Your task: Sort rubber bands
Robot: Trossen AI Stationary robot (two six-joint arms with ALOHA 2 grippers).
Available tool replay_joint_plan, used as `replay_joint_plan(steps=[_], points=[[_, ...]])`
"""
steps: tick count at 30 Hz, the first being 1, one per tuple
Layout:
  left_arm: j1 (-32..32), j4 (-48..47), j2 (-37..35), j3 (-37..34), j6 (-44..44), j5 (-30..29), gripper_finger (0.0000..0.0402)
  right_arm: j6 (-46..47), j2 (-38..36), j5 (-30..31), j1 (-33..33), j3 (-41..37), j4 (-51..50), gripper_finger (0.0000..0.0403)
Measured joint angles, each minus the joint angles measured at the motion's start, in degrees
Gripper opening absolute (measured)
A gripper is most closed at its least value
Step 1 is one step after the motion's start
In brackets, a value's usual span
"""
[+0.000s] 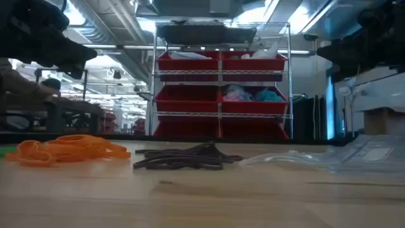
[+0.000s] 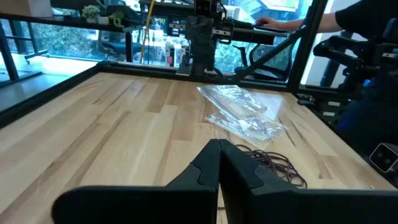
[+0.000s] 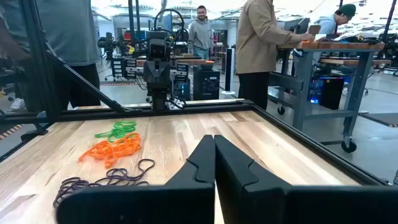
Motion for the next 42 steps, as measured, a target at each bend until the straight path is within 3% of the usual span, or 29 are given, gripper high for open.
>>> replay_joint_plan(steps=[42], points=[[0.0, 0.0, 0.0, 0.02, 0.01, 0.0, 0.0, 0.01, -0.02, -0.02, 0.0, -0.02, -0.01, 0.0]])
